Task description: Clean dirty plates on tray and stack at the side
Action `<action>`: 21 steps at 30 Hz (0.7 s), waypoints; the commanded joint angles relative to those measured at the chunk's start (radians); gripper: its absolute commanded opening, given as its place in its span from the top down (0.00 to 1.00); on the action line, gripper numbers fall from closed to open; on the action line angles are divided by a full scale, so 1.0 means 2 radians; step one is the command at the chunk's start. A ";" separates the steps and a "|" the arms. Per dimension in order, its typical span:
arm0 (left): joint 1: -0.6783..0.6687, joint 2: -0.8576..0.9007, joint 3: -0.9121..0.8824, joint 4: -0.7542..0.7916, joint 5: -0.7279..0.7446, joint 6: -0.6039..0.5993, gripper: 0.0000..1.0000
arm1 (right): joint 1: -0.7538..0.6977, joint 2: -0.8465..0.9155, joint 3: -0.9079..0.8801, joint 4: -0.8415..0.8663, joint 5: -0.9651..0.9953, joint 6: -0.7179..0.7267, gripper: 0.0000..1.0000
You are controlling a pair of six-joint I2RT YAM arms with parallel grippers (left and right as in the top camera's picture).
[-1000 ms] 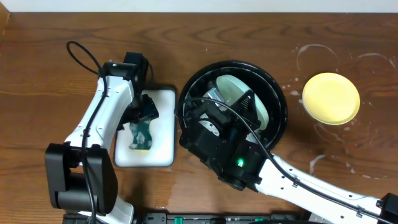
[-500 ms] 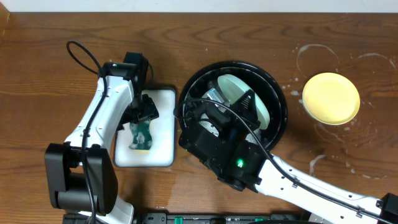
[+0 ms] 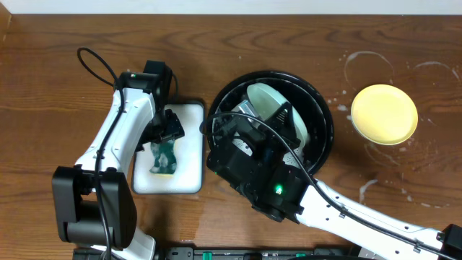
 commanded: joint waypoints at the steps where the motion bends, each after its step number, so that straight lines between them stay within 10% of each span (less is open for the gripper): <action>1: 0.002 -0.002 0.000 -0.001 -0.010 0.002 0.19 | -0.004 -0.007 0.004 0.002 -0.009 0.007 0.99; 21: 0.002 -0.002 0.000 -0.001 -0.010 0.002 0.19 | -0.049 -0.007 0.004 -0.004 -0.052 0.019 0.99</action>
